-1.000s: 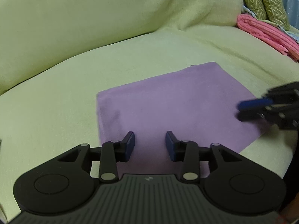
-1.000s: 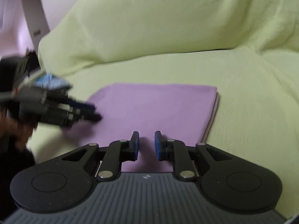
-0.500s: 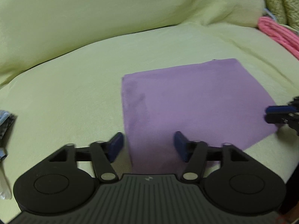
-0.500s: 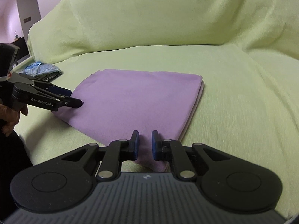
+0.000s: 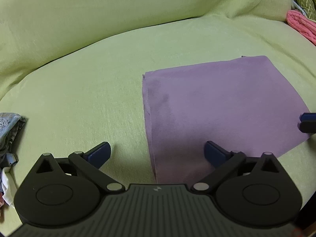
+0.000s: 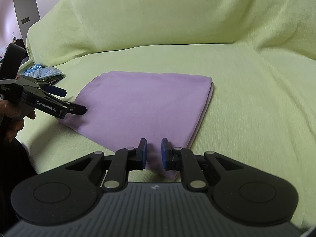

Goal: Fold clothes

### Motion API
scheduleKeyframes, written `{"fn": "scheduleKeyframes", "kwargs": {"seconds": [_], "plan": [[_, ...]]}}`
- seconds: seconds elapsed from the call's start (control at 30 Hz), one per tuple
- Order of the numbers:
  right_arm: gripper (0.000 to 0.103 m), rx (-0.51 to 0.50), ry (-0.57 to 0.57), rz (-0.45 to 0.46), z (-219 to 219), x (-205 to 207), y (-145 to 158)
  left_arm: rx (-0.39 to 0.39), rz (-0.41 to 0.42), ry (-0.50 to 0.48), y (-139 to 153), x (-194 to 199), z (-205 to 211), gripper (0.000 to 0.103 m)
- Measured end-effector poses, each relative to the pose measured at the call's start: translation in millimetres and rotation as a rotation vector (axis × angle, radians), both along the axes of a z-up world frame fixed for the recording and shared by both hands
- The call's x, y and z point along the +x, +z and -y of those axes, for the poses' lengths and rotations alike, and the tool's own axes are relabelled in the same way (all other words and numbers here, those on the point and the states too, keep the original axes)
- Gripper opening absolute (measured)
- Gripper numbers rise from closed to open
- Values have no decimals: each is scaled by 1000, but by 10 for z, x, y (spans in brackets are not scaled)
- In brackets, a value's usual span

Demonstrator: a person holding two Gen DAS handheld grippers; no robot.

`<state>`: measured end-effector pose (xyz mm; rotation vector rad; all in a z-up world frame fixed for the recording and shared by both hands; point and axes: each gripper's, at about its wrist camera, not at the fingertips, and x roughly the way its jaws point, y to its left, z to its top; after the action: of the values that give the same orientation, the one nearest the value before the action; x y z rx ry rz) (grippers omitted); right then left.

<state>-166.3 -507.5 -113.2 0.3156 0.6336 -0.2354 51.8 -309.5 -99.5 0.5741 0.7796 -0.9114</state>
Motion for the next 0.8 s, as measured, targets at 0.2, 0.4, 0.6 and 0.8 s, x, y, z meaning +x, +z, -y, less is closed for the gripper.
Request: {"fn": "scheduleKeyframes", "kwargs": {"seconds": [0.2,0.4,0.6,0.8], "plan": [[25,8,-4,5,16,-62,42,-23,3,-19,-11,13,-51,102],[35,-57,11,-11,-52,-108,132,-34,-52,5,-9,87,-71,102],[38,-307,97,-97,-328,-122,246,-5,274,-188,243,-299,-188,99],[38,-618,275,-193,-754,-4,153,82,637,-643,183,-1065,-429,100]]}}
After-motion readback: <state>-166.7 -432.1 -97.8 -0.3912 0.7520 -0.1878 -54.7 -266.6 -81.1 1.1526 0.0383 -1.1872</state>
